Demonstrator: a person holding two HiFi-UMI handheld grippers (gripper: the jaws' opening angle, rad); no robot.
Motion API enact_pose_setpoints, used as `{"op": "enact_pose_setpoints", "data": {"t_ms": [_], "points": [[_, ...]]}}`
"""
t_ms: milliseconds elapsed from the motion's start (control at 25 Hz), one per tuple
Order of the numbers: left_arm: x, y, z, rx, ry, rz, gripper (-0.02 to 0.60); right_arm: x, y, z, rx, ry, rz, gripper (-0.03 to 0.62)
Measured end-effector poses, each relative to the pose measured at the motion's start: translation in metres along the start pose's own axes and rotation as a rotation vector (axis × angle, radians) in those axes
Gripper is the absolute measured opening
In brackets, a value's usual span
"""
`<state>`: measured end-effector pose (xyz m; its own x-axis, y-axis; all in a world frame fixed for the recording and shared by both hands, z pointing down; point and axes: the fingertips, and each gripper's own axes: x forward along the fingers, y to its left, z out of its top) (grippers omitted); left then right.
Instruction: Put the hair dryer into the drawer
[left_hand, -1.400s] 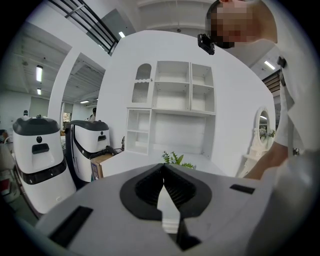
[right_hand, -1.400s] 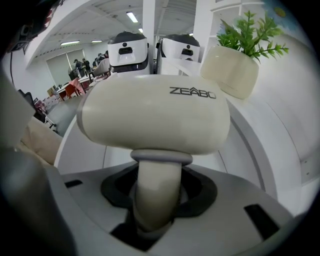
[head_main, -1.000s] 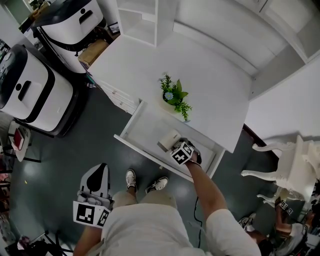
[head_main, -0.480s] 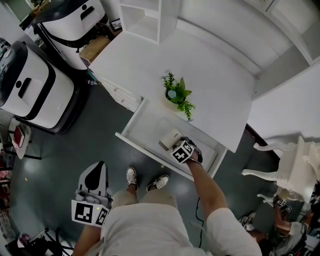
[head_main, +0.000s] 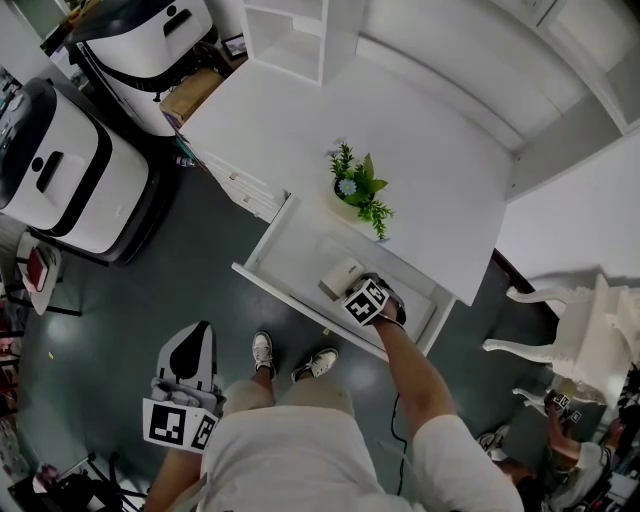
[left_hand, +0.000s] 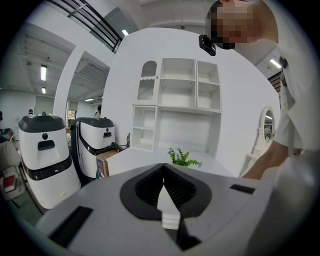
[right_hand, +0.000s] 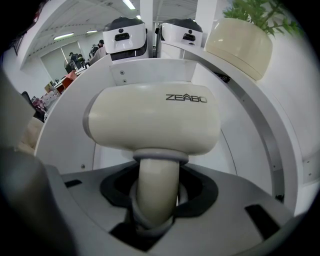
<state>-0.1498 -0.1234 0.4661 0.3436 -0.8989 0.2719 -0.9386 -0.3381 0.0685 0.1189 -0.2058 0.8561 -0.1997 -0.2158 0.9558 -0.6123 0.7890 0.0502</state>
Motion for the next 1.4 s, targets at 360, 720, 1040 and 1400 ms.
{"op": "enact_pose_setpoints", "data": {"t_ms": [360, 720, 1040, 1400], "points": [[0.000, 0.002, -0.004, -0.003, 0.002, -0.002, 0.017, 0.001, 0.001, 0.000, -0.006, 0.030, 0.056, 0.190], [-0.004, 0.004, -0.004, 0.000, 0.000, -0.003, 0.017, 0.002, 0.004, 0.000, -0.067, 0.089, 0.069, 0.196], [-0.007, 0.009, -0.006, -0.010, -0.003, -0.003, 0.017, 0.002, 0.005, -0.001, -0.072, 0.129, 0.077, 0.199], [-0.008, 0.011, -0.011, -0.023, -0.003, -0.011, 0.017, 0.002, 0.003, -0.002, -0.048, 0.126, 0.059, 0.209]]}}
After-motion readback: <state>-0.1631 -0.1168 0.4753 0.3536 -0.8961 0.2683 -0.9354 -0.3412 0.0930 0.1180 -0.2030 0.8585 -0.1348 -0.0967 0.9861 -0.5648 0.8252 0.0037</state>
